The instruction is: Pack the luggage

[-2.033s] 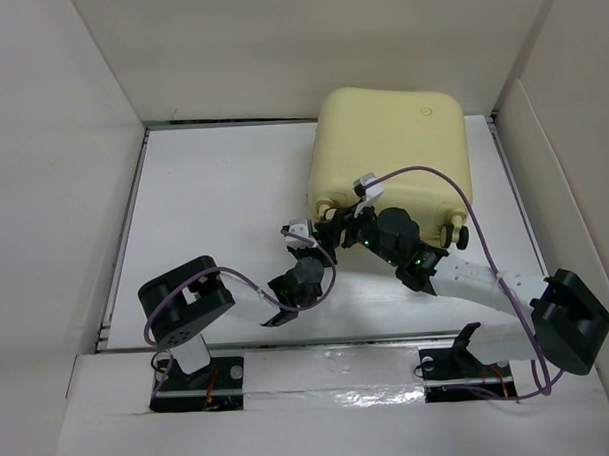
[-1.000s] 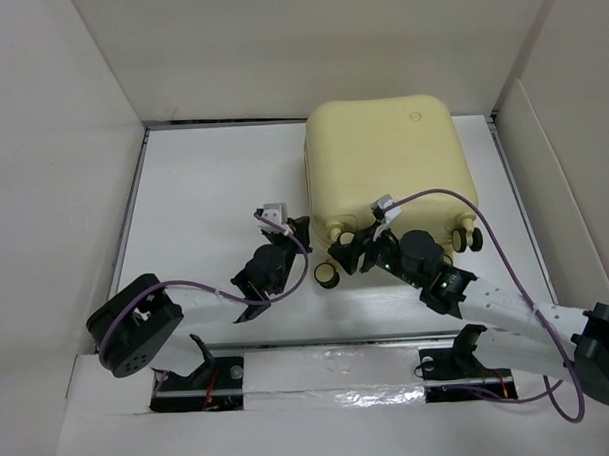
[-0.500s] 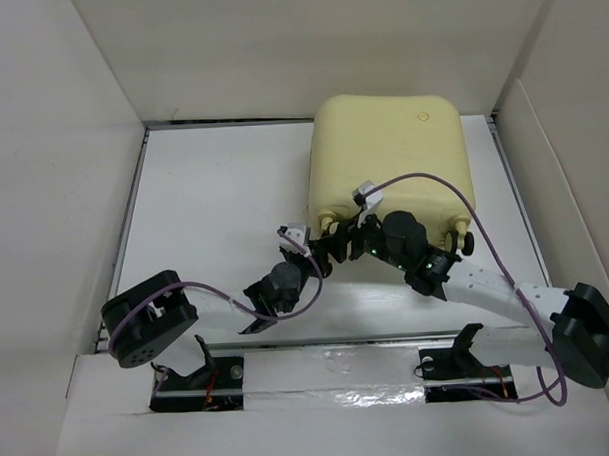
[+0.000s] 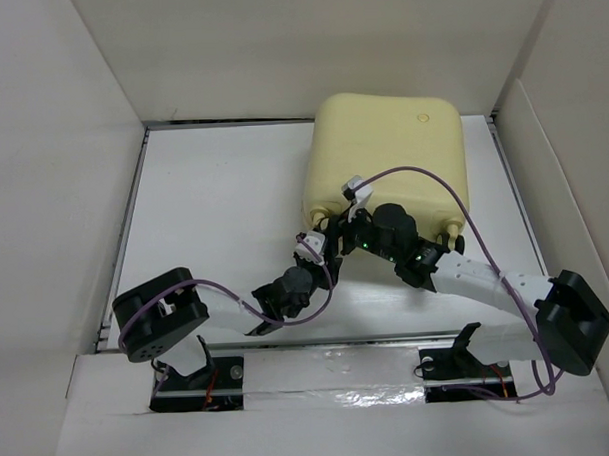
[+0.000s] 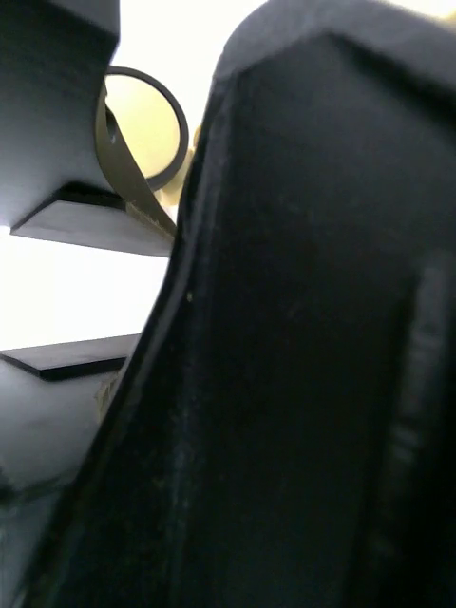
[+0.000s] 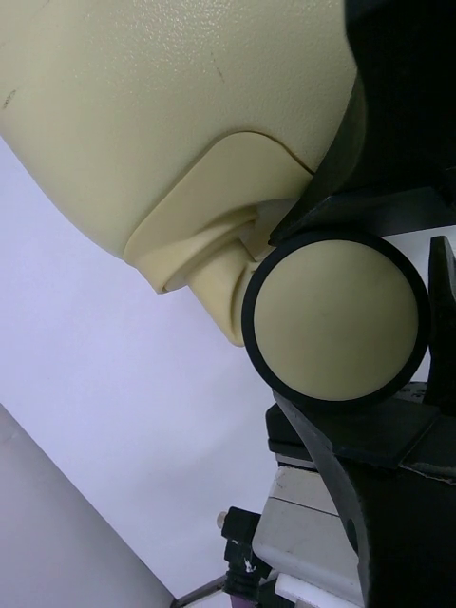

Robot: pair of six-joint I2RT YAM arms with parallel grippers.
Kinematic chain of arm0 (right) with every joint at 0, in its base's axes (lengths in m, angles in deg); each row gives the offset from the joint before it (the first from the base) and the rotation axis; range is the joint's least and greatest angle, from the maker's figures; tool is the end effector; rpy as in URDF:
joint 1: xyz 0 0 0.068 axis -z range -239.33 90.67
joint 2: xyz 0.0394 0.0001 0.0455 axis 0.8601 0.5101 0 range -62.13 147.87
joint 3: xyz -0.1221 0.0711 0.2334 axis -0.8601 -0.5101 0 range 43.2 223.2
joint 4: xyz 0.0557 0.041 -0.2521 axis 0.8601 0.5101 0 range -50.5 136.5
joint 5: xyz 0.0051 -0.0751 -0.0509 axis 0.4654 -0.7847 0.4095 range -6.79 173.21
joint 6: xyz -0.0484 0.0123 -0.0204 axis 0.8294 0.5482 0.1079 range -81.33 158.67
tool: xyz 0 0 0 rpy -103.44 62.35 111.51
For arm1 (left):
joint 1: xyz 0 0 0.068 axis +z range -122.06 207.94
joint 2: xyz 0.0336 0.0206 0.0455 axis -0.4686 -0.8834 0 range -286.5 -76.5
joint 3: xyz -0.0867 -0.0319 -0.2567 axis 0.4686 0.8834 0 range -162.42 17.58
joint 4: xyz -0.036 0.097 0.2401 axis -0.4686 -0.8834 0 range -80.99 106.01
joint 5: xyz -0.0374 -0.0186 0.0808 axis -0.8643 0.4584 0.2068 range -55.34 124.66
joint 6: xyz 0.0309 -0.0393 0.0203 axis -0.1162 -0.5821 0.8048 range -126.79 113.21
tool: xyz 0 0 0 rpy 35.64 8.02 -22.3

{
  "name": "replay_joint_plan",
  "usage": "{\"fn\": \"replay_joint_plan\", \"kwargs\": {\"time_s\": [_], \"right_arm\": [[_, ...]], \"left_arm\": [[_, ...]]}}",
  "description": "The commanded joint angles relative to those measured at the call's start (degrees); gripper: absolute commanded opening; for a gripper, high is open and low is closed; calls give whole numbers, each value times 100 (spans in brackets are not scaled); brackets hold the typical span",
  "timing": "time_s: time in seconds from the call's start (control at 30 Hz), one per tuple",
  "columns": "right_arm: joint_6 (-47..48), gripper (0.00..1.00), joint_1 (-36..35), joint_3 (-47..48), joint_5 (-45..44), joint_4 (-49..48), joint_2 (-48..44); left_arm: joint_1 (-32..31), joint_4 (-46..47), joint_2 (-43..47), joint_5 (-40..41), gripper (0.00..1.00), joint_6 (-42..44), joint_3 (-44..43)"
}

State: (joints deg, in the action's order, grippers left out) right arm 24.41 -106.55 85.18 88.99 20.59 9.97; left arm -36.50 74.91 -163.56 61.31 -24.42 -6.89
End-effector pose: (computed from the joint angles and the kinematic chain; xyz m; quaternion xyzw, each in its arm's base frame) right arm 0.1930 0.2139 0.2724 -0.2496 0.7310 0.3575 0.5249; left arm 0.1344 -0.2440 0.1804 0.1374 0.7141 -0.3101 0.6124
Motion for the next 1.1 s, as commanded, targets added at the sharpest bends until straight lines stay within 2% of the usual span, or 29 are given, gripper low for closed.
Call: {"fn": "replay_joint_plan", "kwargs": {"time_s": [0.0, 0.1, 0.27, 0.47, 0.7, 1.07], "right_arm": [[-244, 0, -165, 338, 670, -894, -143], [-252, 0, -112, 294, 608, -894, -196], [-253, 0, 2, 311, 626, -851, -292], [-296, 0, 134, 635, 661, -508, -451], [-402, 0, 134, 768, 828, -411, -451], [-639, 0, 134, 812, 1144, -683, -424]], "left_arm": [[72, 184, 76, 340, 33, 14, -243], [72, 149, 251, 454, 32, -135, -24], [142, 377, 629, 885, 43, -338, 504], [195, 1061, 1051, 798, 43, -31, 829], [371, 1993, 508, 350, 40, 329, 655], [538, 2591, -65, 121, 36, 304, 338]]}}
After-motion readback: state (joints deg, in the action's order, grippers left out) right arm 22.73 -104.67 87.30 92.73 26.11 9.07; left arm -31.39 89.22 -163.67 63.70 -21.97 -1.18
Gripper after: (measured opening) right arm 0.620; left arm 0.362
